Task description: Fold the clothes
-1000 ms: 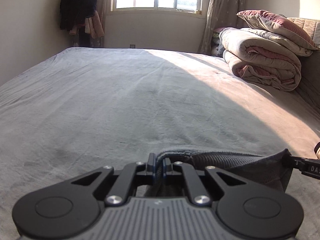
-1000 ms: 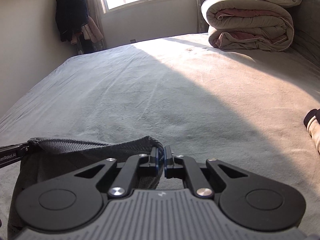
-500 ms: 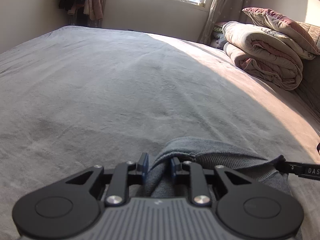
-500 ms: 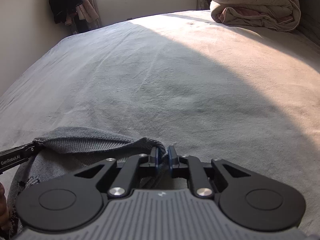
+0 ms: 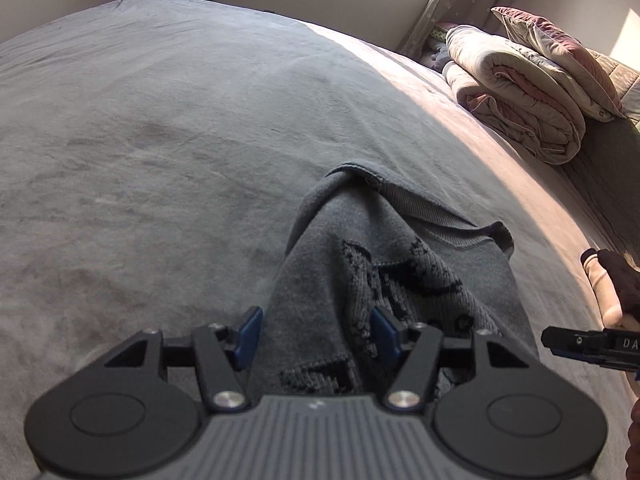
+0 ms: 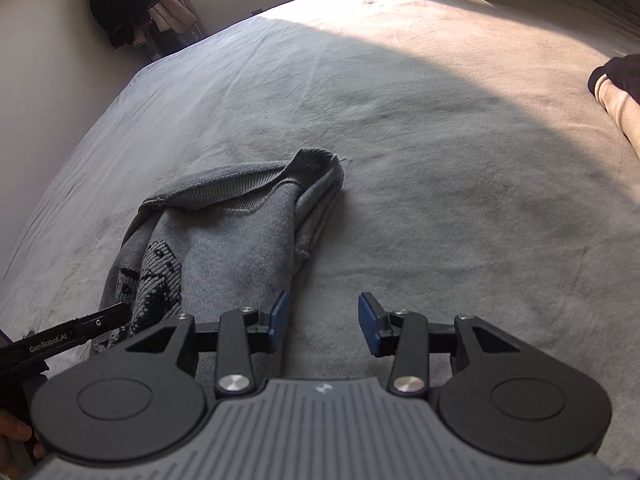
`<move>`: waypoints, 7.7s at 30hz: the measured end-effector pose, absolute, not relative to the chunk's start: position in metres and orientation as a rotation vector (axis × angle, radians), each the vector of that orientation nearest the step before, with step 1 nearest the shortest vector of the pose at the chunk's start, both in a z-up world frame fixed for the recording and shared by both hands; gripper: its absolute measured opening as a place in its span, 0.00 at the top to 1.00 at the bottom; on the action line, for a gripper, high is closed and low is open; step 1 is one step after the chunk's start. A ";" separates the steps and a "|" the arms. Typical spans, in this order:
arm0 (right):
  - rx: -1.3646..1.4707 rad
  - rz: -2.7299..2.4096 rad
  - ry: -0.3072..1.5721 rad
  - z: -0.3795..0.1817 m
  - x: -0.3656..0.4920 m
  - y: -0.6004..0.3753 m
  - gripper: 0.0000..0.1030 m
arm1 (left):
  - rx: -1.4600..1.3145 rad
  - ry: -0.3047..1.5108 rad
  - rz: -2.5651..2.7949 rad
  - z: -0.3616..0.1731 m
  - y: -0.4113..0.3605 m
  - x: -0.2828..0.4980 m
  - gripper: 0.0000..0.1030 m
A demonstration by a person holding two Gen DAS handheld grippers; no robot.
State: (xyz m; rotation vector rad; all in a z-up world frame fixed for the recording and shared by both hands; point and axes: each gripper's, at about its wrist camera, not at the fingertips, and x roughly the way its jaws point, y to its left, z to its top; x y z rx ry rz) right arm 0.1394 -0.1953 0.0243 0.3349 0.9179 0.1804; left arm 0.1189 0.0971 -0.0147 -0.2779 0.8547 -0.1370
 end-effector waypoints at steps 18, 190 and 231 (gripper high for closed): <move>0.479 0.370 1.110 0.014 0.001 -0.189 0.58 | -0.270 1.062 -0.205 -0.015 0.132 -0.020 0.41; -0.350 -0.241 0.792 0.047 0.248 -0.164 0.97 | -0.568 0.907 -0.414 -0.040 0.125 0.068 0.68; -0.101 0.295 1.079 0.066 0.235 -0.039 0.82 | -0.564 0.908 -0.401 -0.040 0.120 0.072 0.68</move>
